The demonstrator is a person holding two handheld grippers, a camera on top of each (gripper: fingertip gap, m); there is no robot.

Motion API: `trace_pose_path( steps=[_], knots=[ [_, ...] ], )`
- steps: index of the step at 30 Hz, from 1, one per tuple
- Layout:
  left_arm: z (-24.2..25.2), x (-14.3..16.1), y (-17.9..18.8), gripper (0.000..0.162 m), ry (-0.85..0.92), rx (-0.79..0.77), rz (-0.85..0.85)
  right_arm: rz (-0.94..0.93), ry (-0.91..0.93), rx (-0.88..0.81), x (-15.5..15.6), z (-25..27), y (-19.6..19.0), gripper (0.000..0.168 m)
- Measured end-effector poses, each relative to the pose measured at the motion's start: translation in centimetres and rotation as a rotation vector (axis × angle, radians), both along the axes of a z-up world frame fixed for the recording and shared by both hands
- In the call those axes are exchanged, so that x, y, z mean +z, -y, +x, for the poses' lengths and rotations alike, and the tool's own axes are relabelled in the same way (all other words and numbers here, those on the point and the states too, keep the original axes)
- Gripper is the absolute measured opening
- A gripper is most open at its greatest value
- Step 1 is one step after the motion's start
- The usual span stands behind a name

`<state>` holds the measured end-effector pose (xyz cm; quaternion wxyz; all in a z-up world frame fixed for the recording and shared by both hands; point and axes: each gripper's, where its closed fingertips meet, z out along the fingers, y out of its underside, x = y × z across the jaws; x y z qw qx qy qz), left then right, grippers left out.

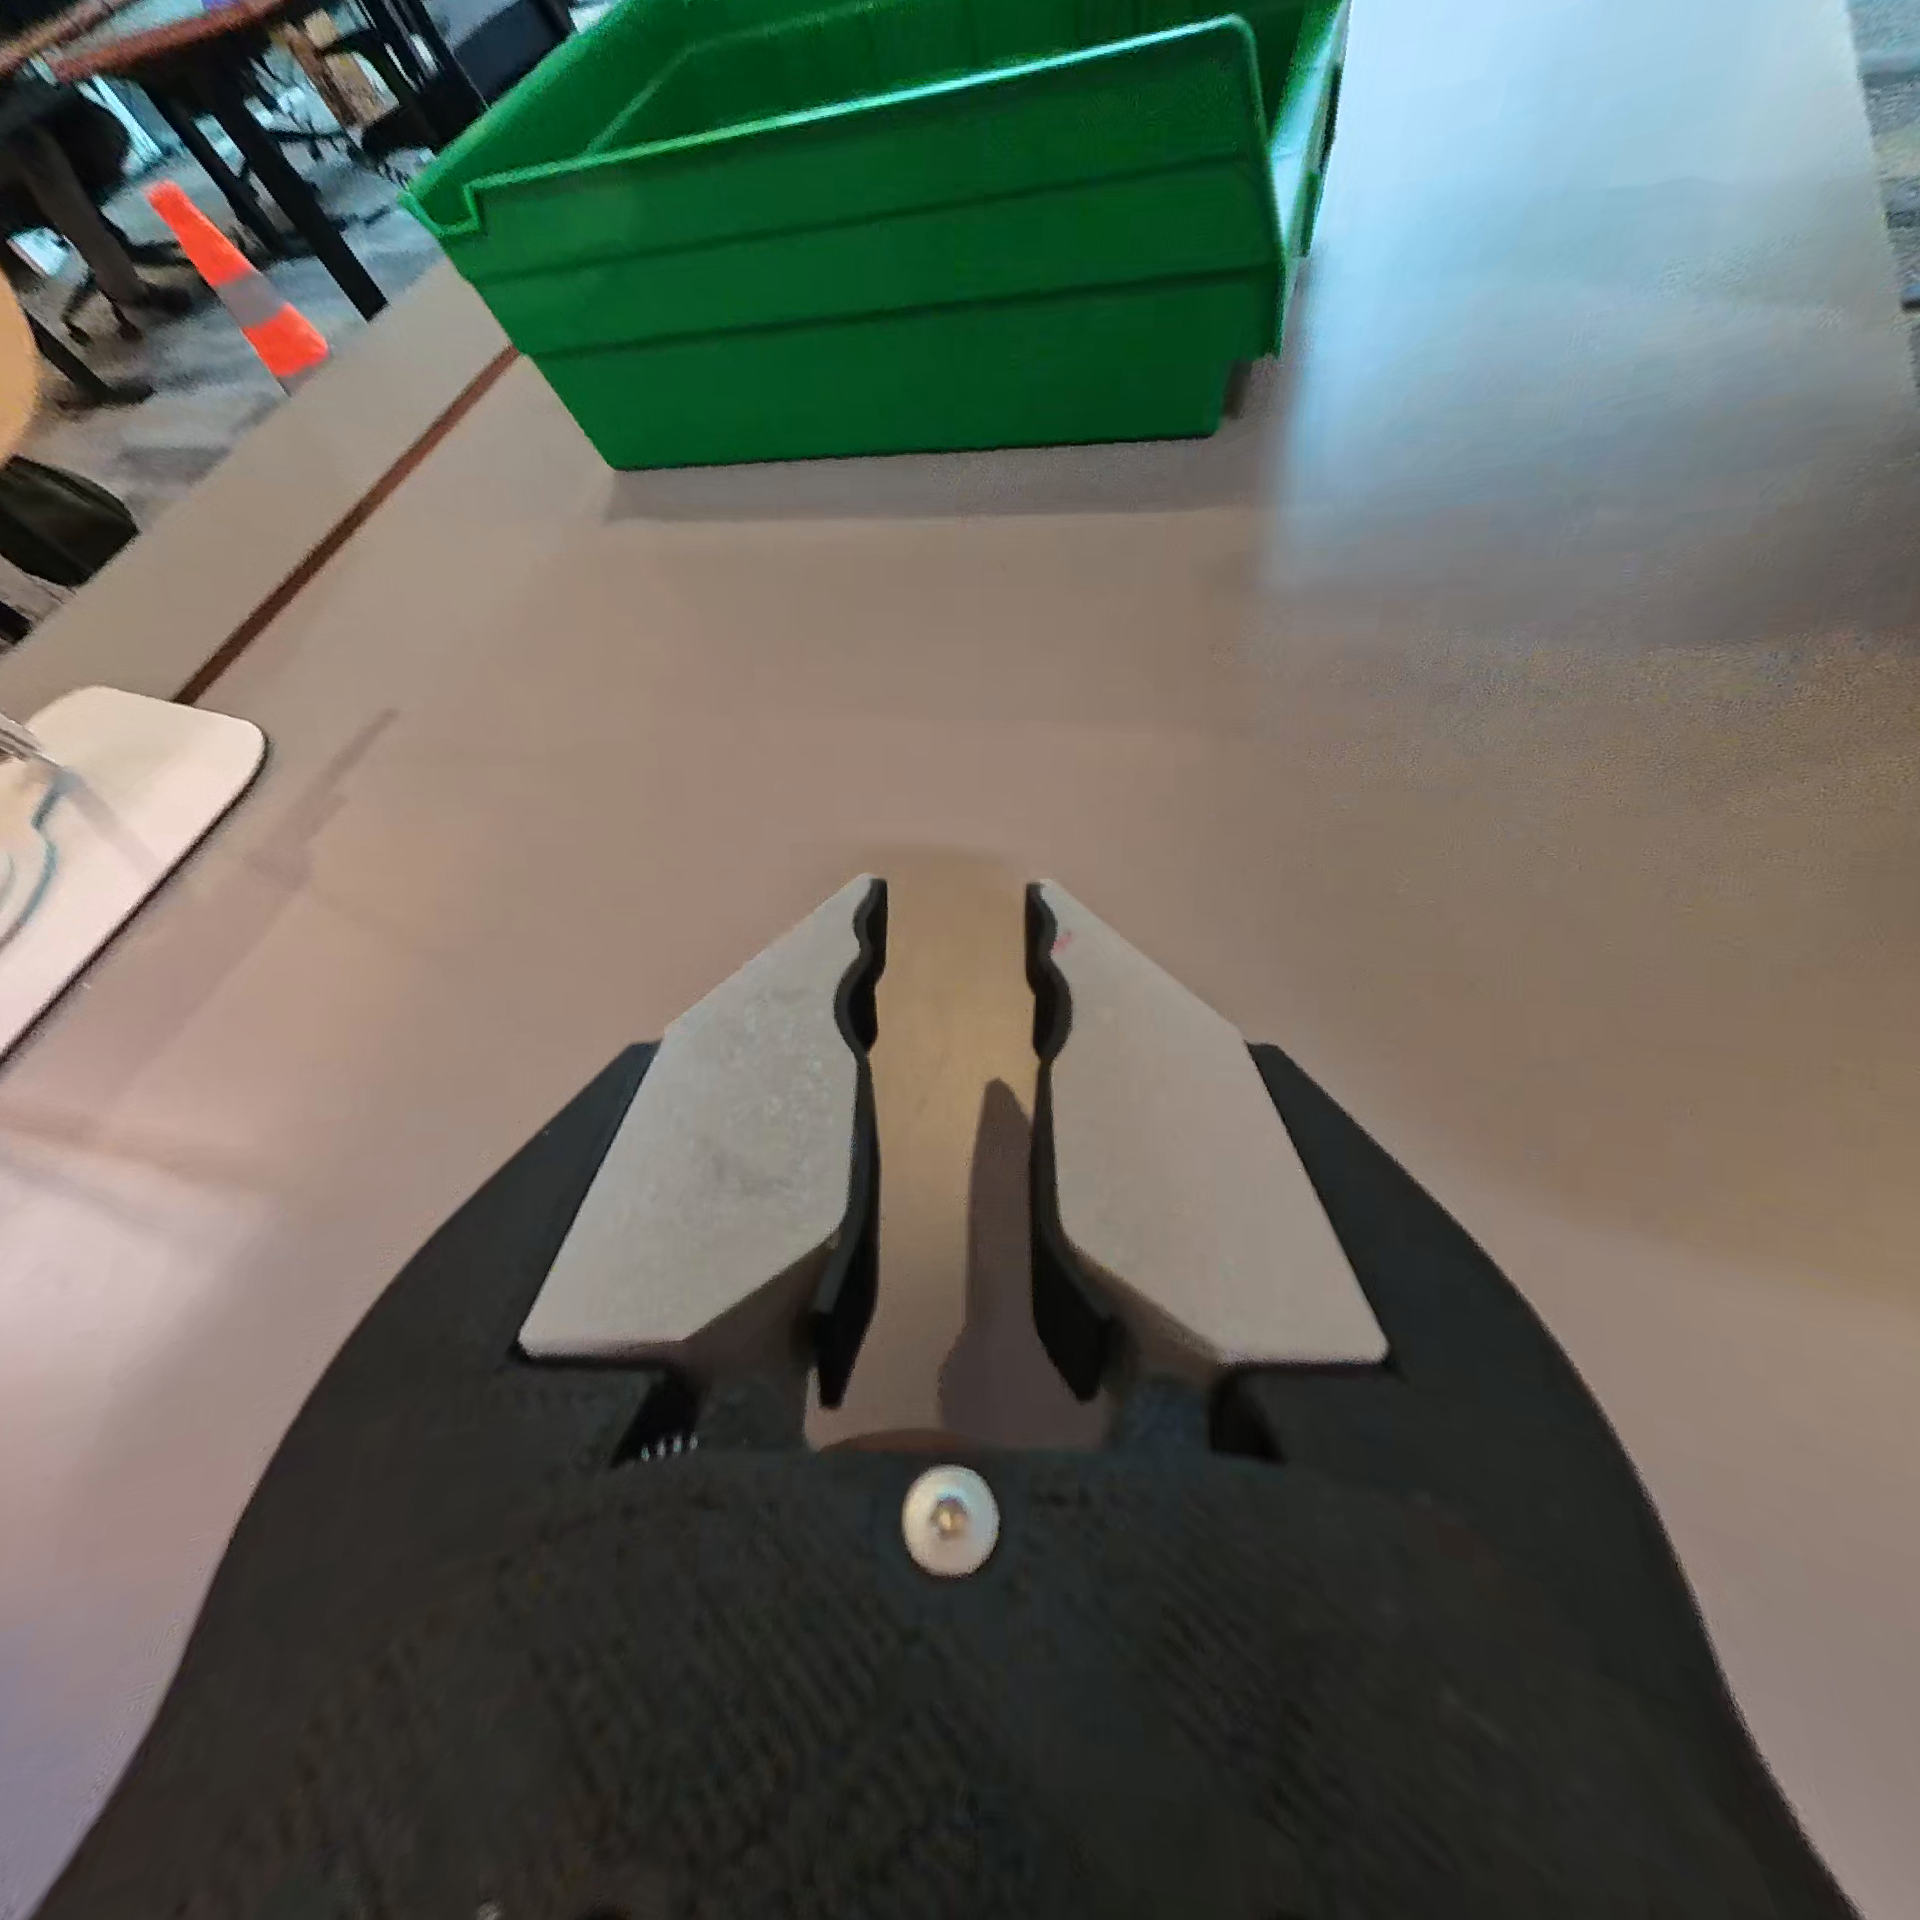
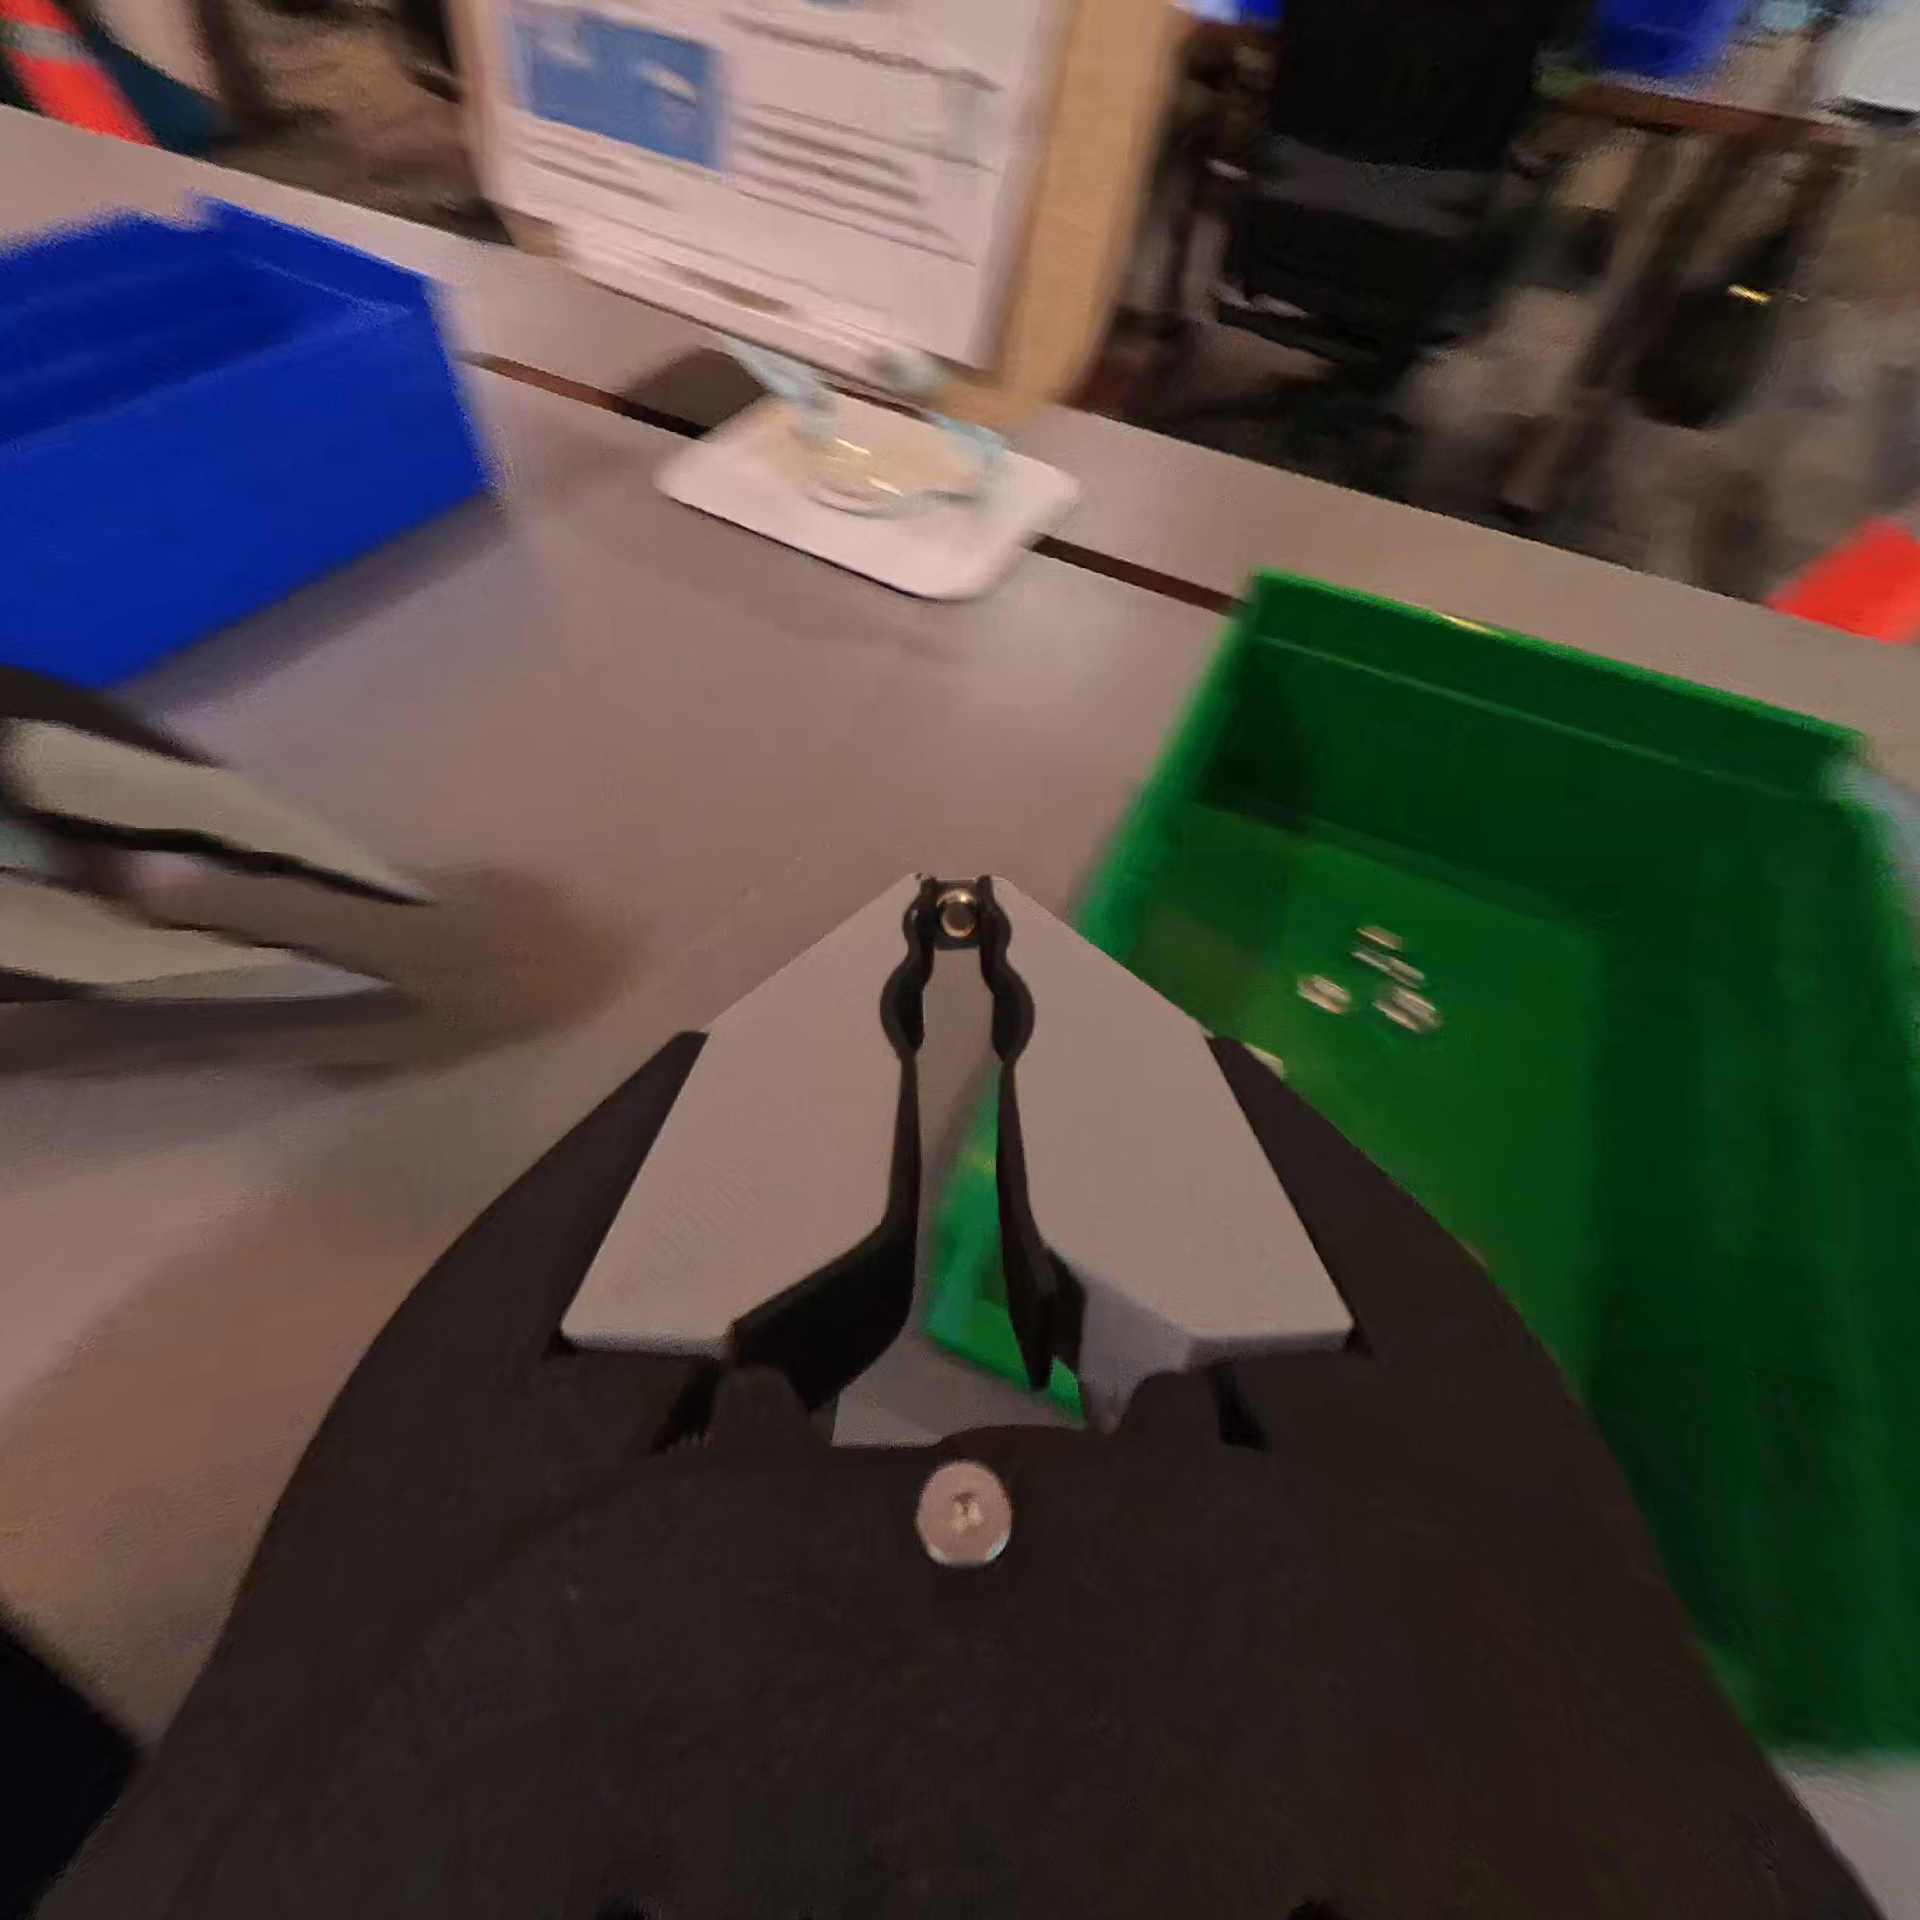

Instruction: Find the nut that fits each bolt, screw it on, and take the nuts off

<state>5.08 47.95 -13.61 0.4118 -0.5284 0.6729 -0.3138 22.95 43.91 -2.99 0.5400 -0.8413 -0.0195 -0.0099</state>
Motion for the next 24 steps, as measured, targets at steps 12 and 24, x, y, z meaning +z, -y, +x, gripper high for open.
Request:
trace_pose_path(
  steps=[12, 24],
  knots=[
    [-1.7, 0.6, -1.2, 0.045, 0.012, 0.061, -0.105, -0.293, -0.062, -0.063, -9.5, 7.3, 1.8, 0.009],
    [-23.4, 3.9, -11.6, 0.075, 0.026, 0.689, -0.158, -0.145, 0.035, 0.049, -7.1, 3.3, 5.7, 0.026]
  ],
)
